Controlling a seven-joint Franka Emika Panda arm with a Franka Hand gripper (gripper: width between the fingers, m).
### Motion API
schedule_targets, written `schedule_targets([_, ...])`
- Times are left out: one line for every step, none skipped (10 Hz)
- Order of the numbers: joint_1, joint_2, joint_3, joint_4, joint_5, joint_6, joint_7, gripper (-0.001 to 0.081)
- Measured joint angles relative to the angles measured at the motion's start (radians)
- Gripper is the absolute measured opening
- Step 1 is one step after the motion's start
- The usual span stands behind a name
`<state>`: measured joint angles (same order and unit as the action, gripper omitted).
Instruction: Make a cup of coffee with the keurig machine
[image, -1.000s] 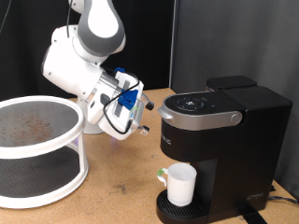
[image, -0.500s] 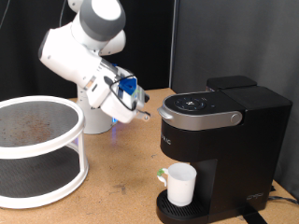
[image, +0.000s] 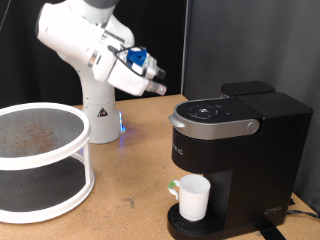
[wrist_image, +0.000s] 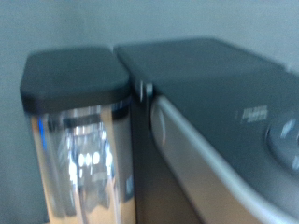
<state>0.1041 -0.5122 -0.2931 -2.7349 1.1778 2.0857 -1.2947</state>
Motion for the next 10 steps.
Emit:
schedule_targets([0.000,-0.028,0.001,0.011,-0.002,-0.002,0.032,0.0807])
schedule_targets([0.000,-0.055,0.004,0.022,-0.006,-0.002,0.062,0.0807])
schedule_targets([0.000,-0.079,0.006,0.036,-0.009,-0.008,0.096,0.0807])
schedule_targets([0.000,-0.100,0.005,0.052,-0.009,-0.031,0.141,0.0807])
schedule_targets([0.000,-0.116,-0.008,0.072,-0.005,-0.104,0.224,0.0807])
schedule_targets([0.000,-0.123,-0.040,0.084,-0.005,-0.174,0.289,0.0807])
schedule_targets([0.000,-0.121,-0.033,0.080,-0.006,-0.151,0.263,0.0807])
schedule_targets([0.002,-0.122,-0.030,0.082,0.004,-0.145,0.253,0.0807])
schedule_targets([0.007,-0.120,-0.022,0.098,0.017,-0.136,0.254,0.0807])
schedule_targets([0.010,-0.118,0.005,0.122,0.018,-0.092,0.257,0.0807])
